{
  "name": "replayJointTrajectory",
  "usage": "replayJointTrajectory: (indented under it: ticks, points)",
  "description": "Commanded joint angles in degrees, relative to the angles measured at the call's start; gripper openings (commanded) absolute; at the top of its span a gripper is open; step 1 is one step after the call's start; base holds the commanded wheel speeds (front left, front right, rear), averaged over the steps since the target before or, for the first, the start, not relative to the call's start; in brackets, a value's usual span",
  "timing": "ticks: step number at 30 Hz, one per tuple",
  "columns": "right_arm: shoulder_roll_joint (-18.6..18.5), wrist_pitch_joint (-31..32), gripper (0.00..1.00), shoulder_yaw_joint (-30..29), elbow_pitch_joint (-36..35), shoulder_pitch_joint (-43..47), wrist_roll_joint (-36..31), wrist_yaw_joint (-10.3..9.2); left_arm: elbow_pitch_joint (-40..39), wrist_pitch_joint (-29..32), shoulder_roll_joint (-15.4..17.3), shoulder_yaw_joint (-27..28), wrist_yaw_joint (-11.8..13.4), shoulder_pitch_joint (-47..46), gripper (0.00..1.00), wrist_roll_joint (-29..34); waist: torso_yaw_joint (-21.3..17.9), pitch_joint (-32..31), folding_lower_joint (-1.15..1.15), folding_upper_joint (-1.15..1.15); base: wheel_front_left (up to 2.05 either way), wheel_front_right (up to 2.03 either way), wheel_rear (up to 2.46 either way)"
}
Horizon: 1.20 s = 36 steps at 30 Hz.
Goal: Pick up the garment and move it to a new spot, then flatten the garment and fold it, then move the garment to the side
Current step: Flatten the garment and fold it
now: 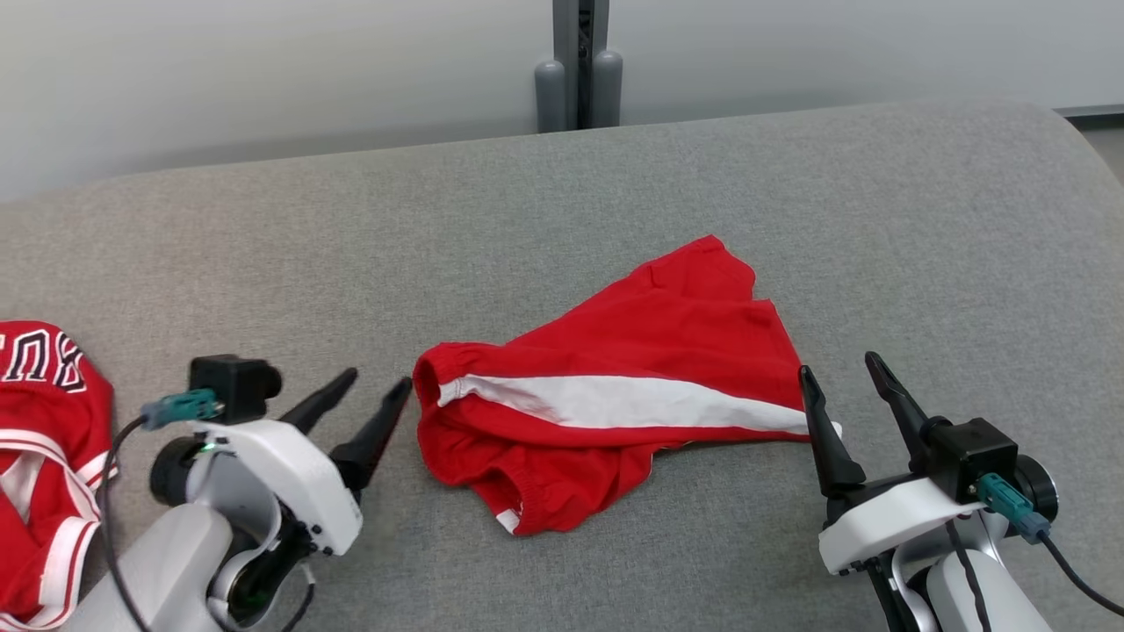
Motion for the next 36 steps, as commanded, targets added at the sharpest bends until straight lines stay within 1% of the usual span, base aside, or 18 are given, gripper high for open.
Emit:
replayJointTrajectory:
  ticks: [1,4,8,9,12,13,15,18,20,24,25,27,28,30,31,33,36]
  points:
    - [-0.42,-0.29,1.00,-0.19,-0.42,0.83,-0.03,-0.01,-0.68,-1.07,0.59,0.55,0.58,0.64,1.00,0.59,0.31,-0.33,0.00,0.00,0.00,0.00,0.00]
    - [-0.23,-0.29,1.00,0.07,-1.09,1.03,-0.36,-0.01,-4.09,-6.94,1.55,2.47,3.29,3.28,1.00,2.69,0.81,-0.85,0.00,0.00,0.00,0.00,0.00]
    - [0.16,-0.29,1.00,0.88,-1.95,2.05,-0.53,-0.01,-7.57,-17.15,0.57,7.37,7.09,7.35,1.00,3.31,1.34,-1.67,0.00,0.00,0.00,0.00,0.00]
    - [0.30,-0.29,1.00,1.10,-2.37,2.25,-0.67,-0.01,-8.07,-18.78,0.00,8.58,8.23,8.22,1.00,3.80,1.42,-1.91,0.00,0.00,0.00,0.00,0.00]
    - [0.60,-0.29,1.00,1.18,-3.82,2.79,-0.55,-0.01,-10.33,-20.78,-2.99,12.88,10.61,11.15,1.00,5.84,1.70,-2.71,0.00,0.00,0.00,0.00,0.00]
    - [0.69,-0.29,1.00,1.06,-4.57,3.17,-0.42,-0.01,-11.69,-20.91,-4.46,15.44,11.33,11.96,1.00,6.84,1.80,-2.91,0.00,0.00,0.00,0.00,0.00]
    - [0.89,-0.29,1.00,0.86,-5.91,3.79,-0.01,-0.01,-15.50,-20.95,-8.12,20.75,11.99,14.45,1.00,11.17,1.98,-3.45,0.00,0.00,0.00,0.00,0.00]
    - [1.08,-0.29,1.00,0.57,-7.46,5.23,0.55,-0.01,-18.89,-20.83,-13.45,26.02,10.97,19.66,1.00,18.16,2.00,-4.55,0.00,0.00,0.00,0.00,0.00]
    - [1.13,-0.29,1.00,0.24,-8.06,6.37,1.21,0.00,-19.79,-20.84,-16.12,27.33,9.55,22.35,1.00,22.52,2.02,-5.55,0.00,0.00,0.00,0.00,0.00]
    - [1.27,-0.29,1.00,-0.41,-8.97,8.97,2.19,0.00,-19.23,-20.85,-19.39,28.81,7.49,27.12,1.00,28.19,2.15,-7.22,0.00,0.00,0.00,0.00,0.00]
    - [1.29,-0.29,1.00,-0.58,-9.18,9.66,2.44,0.00,-18.99,-20.84,-20.00,29.12,6.93,28.03,1.00,29.01,2.20,-7.48,0.00,0.00,0.00,0.00,0.00]
    - [1.29,-0.29,1.00,-0.94,-9.92,10.96,3.31,-0.01,-18.56,-20.84,-20.64,29.70,6.66,29.44,1.00,31.07,2.31,-8.00,0.00,0.00,0.00,0.00,0.00]
    - [1.32,-0.29,1.00,-0.89,-10.08,12.41,3.89,0.00,-18.00,-20.85,-20.92,29.95,6.35,30.69,1.00,32.94,2.41,-8.75,0.00,0.00,0.00,0.00,0.00]
    - [1.24,-0.29,1.00,-1.62,-10.44,13.87,4.74,0.00,-18.27,-20.86,-21.13,30.21,6.76,31.40,1.00,35.88,2.54,-9.53,0.00,0.00,0.00,0.00,0.00]
    - [1.24,-0.29,1.00,-1.62,-10.44,13.87,4.74,0.00,-18.27,-20.86,-21.13,30.21,6.76,31.40,1.00,35.88,2.54,-9.53,0.00,0.00,0.00,0.00,0.00]
    - [1.26,-0.29,1.00,-2.37,-10.99,14.99,5.11,0.00,-18.67,-20.85,-21.28,30.22,7.55,32.40,1.00,39.21,2.48,-9.96,0.00,0.00,0.00,0.00,0.00]
    - [1.31,-0.29,1.00,-2.93,-11.48,16.11,4.70,0.00,-19.26,-20.85,-21.33,30.30,8.21,33.26,1.00,42.06,2.30,-10.16,0.00,0.00,0.00,0.00,0.00]
